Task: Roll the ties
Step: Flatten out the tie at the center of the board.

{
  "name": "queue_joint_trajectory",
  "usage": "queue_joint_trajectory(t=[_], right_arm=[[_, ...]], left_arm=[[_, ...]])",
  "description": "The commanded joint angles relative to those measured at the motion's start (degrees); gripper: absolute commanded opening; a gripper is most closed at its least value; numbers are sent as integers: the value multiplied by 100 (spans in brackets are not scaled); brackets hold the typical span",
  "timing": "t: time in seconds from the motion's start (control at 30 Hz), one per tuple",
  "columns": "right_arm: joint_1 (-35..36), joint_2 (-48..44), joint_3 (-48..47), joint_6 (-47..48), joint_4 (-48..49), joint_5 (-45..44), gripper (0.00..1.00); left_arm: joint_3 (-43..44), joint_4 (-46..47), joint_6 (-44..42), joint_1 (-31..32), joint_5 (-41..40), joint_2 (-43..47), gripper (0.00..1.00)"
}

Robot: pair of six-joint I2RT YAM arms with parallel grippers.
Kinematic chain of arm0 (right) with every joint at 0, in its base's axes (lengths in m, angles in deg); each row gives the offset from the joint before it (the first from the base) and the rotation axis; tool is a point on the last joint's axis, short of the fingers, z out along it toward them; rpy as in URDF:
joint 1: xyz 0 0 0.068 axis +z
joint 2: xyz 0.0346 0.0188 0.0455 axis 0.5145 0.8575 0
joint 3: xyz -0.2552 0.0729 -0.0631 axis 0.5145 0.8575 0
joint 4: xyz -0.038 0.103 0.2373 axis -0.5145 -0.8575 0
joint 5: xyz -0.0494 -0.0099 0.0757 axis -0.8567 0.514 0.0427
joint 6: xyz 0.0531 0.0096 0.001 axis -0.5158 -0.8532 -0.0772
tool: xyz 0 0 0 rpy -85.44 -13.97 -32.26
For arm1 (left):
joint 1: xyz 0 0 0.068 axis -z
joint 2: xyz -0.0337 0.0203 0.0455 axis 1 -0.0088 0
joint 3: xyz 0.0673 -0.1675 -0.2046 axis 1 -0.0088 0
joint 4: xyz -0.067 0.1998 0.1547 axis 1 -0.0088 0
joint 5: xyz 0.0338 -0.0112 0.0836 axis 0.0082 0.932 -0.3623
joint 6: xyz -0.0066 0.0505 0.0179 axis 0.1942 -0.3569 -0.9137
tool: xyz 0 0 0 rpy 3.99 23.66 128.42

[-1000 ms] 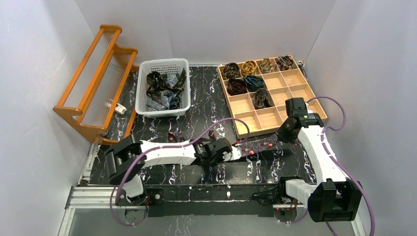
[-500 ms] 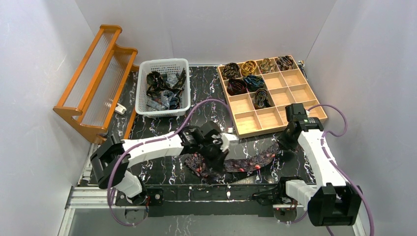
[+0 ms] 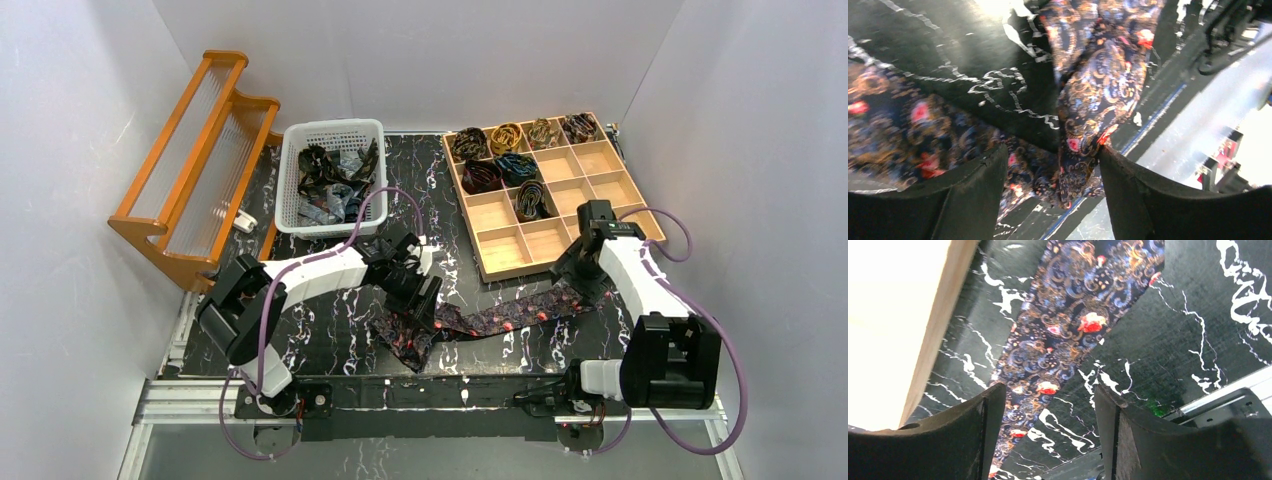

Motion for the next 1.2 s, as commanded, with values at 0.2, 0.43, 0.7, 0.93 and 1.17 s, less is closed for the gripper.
queue_joint_trajectory(t=[0.2, 0.43, 0.7, 0.93, 1.17], right_arm=[[425, -1045, 348, 2087, 3062, 4149, 84], [3425, -1099, 674, 4962, 4668, 3345, 87], [5722, -424, 705, 7404, 4279, 3221, 97], [6465, 73, 632, 8235, 4237, 2728, 99], [6639, 707, 574, 9176, 4398, 2379, 99]], left_arm=[[-116, -198, 822, -173, -2638, 1999, 77], [-1186, -128, 2137, -951, -3545, 3314, 89], [-2344, -215, 3308, -1721, -3306, 4048, 96], [-2337, -656, 3353, -1798, -3631, 4358, 97], [-2264, -913, 3211, -1807, -3820, 4430, 97]])
